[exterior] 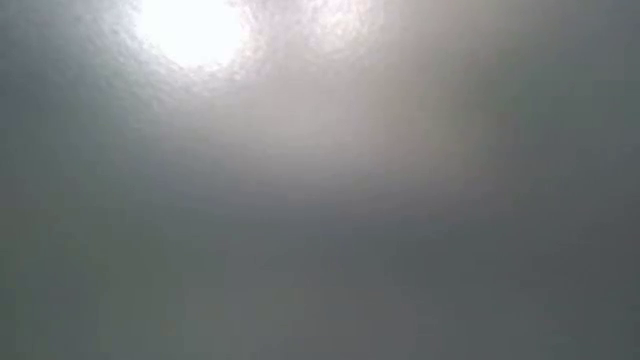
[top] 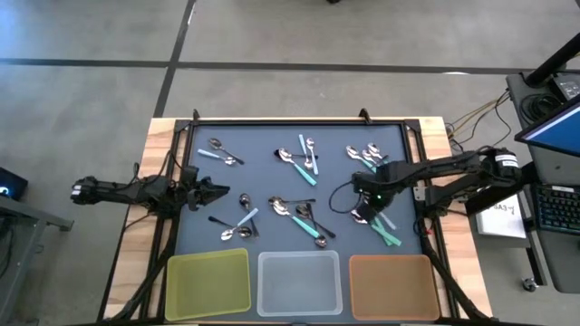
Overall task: Sort silverware by color (type)
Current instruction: Put the blue spoon into the orange bin
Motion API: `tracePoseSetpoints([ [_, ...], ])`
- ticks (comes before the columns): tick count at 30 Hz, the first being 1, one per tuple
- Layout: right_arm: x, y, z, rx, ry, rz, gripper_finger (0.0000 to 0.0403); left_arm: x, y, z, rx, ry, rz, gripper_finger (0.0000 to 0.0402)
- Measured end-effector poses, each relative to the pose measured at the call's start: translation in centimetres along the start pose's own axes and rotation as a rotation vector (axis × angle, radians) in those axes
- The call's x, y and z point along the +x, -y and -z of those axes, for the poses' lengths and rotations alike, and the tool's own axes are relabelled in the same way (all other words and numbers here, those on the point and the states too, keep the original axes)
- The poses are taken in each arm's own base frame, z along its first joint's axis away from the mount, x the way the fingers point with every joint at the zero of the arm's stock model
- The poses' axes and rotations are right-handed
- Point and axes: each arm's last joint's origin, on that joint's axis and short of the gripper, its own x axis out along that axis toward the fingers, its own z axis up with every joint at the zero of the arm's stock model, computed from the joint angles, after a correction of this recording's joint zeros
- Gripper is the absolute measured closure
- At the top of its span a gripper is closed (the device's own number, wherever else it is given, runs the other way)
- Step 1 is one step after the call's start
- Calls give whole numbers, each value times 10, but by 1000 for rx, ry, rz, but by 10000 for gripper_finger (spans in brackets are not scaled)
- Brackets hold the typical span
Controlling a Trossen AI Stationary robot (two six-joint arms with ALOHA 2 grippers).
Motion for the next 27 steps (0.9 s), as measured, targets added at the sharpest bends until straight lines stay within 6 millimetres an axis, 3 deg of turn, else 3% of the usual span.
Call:
tracePoseSetpoints([
  [8,-46,-18,-6,-7,166,-111,390,0,0,0,0,0,0,269],
  [12,-68,-43,4,-98,161,-228,390,0,0,0,0,0,0,269],
  [15,-79,-66,22,-154,113,-306,390,0,0,0,0,0,0,269],
  [19,-79,-97,57,-203,14,-332,390,0,0,0,0,0,0,269],
  [27,-52,-142,128,-276,-134,-227,390,0,0,0,0,0,0,269],
])
